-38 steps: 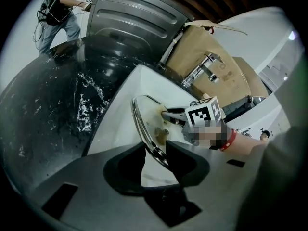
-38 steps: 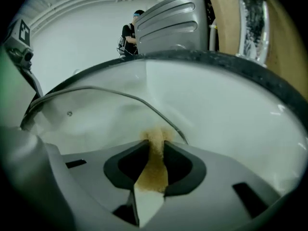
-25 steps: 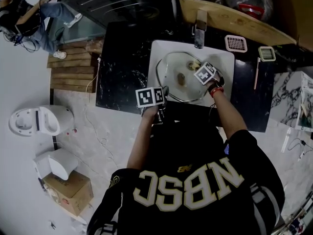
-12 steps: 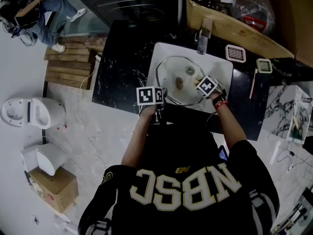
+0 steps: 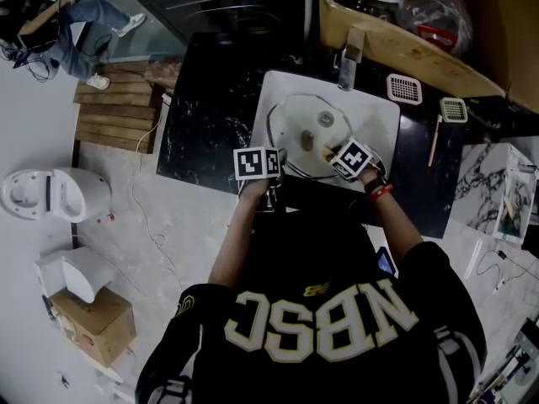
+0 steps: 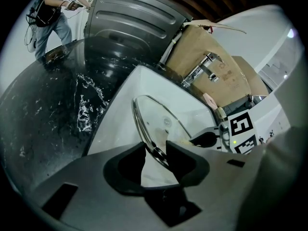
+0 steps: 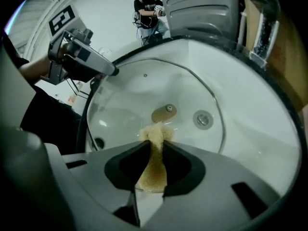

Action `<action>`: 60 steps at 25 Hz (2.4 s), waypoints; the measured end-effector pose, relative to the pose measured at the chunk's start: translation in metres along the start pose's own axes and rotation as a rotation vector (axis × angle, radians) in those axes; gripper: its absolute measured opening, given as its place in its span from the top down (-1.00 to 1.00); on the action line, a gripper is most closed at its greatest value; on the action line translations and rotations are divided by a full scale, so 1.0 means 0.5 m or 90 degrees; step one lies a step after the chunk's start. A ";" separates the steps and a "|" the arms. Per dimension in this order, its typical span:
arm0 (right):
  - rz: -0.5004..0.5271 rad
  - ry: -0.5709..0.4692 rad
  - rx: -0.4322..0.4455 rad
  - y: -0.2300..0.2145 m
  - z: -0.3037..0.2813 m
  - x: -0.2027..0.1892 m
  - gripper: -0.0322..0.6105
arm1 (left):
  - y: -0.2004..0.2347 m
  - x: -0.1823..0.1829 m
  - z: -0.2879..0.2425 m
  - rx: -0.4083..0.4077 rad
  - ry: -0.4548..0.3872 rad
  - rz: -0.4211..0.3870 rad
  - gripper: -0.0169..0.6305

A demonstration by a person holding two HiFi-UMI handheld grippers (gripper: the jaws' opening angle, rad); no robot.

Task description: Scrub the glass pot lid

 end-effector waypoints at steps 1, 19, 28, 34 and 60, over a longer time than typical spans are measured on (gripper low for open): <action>-0.006 -0.017 0.014 0.011 0.002 0.002 0.65 | 0.000 0.000 0.000 0.000 0.000 0.000 0.49; 0.018 -0.211 0.072 0.059 -0.061 0.183 0.62 | -0.003 -0.002 -0.002 0.010 -0.001 -0.002 0.49; 0.023 -0.242 -0.062 -0.029 -0.093 0.237 0.61 | -0.004 -0.002 0.001 0.011 -0.004 -0.004 0.49; -0.029 -0.279 -0.084 -0.114 -0.116 0.236 0.62 | -0.001 -0.001 0.003 0.005 -0.008 0.002 0.48; -0.044 -0.054 -0.198 -0.194 -0.049 0.038 0.61 | -0.007 -0.003 0.001 0.024 -0.014 -0.028 0.54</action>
Point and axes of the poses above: the fingertips, and each gripper's own axes: z backward along the fingers, y to its left, x out of its top, the point moved 8 cm from there along z, backward along the fingers, and after that the axes turned 9 degrees about x, right-handed, at the moved point
